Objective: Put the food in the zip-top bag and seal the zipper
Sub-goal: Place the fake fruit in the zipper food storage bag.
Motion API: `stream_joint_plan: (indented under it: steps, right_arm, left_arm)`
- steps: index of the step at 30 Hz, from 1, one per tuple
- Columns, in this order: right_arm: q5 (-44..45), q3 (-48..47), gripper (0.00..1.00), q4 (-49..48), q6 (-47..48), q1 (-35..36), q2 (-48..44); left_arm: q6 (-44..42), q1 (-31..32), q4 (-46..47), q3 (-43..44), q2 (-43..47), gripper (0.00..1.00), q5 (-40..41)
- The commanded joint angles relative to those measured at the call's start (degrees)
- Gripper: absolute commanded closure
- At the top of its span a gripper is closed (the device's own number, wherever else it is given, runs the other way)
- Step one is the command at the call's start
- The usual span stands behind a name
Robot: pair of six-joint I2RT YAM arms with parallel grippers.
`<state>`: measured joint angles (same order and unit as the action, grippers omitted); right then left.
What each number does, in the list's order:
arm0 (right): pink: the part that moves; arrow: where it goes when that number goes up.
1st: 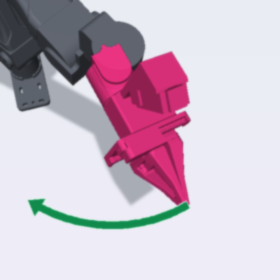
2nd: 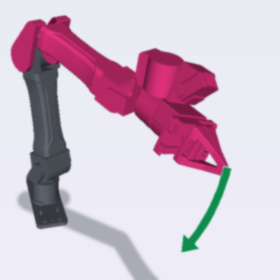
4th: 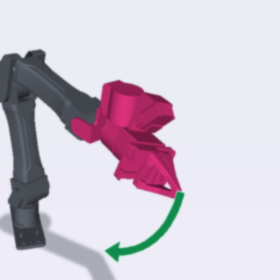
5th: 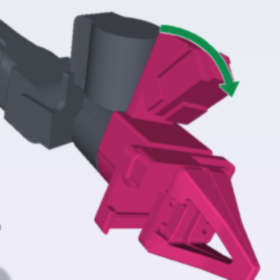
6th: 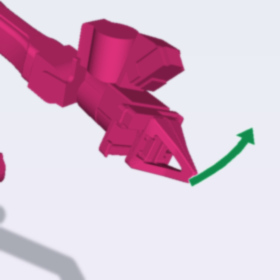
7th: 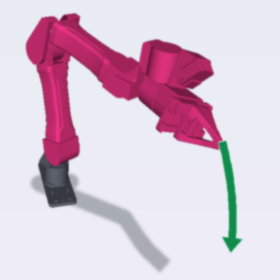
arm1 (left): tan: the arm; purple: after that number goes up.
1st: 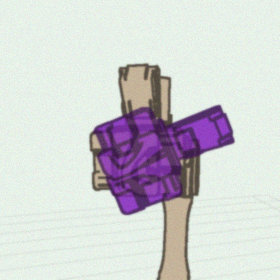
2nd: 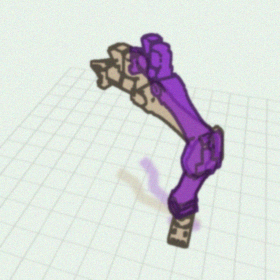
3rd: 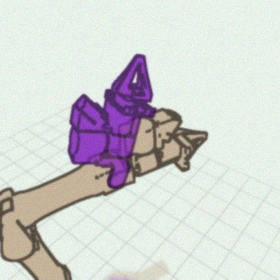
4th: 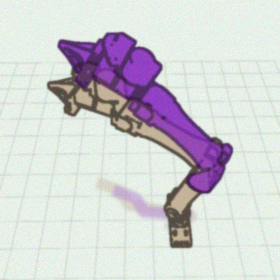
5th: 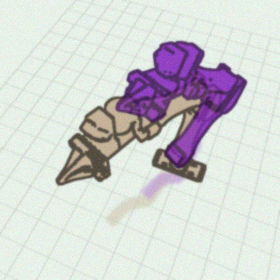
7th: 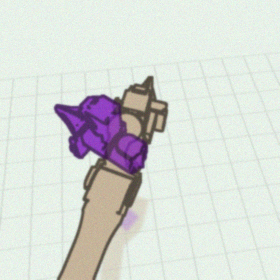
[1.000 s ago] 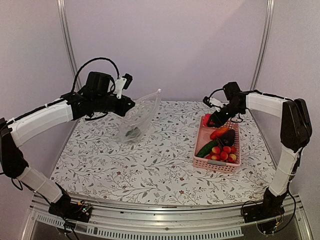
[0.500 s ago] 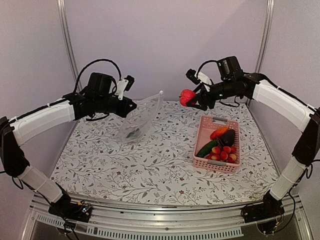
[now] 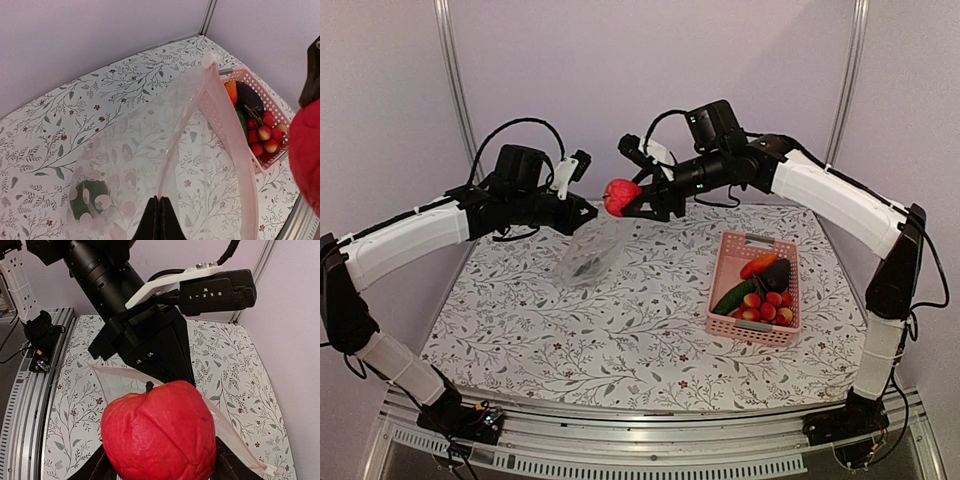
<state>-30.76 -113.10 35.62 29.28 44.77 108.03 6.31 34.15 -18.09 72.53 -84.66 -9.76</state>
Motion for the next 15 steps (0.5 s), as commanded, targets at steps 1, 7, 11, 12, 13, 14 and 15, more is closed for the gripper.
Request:
stream_joint_plan:
  steps: [1, 7, 11, 12, 13, 14, 15]
  right_arm:
    - [1.0, -4.3, 0.56, 0.4, -1.5, 0.9, 5.4]
    - [9.1, -3.9, 0.42, 0.2, 0.5, 2.7, 8.4]
    - [13.1, -3.3, 0.25, 0.0, 1.0, 3.9, 8.9]
    - [13.2, -3.3, 0.24, -0.1, 1.0, 4.1, 8.6]
    - [13.4, -3.3, 0.22, -0.2, 1.0, 4.2, 8.4]
    - [13.5, -3.3, 0.2, -0.4, 0.7, 4.3, 8.0]
    - [13.7, -3.3, 0.16, -0.5, 0.5, 4.5, 7.8]
  left_arm:
    - [0.6, -0.6, 1.4, -0.6, 1.6, 1.0, -1.1]
    - [0.4, -0.6, 1.4, -0.8, 2.7, 1.0, -0.7]
    - [0.5, -0.6, 1.5, -0.8, 3.2, 1.0, -0.9]
    - [0.5, -0.6, 1.5, -0.8, 3.3, 1.0, -0.9]
    - [0.5, -0.5, 1.4, -0.8, 3.4, 1.0, -0.9]
    - [0.5, -0.5, 1.5, -0.8, 3.5, 1.0, -0.9]
    - [0.5, -0.6, 1.4, -0.8, 3.5, 1.0, -0.9]
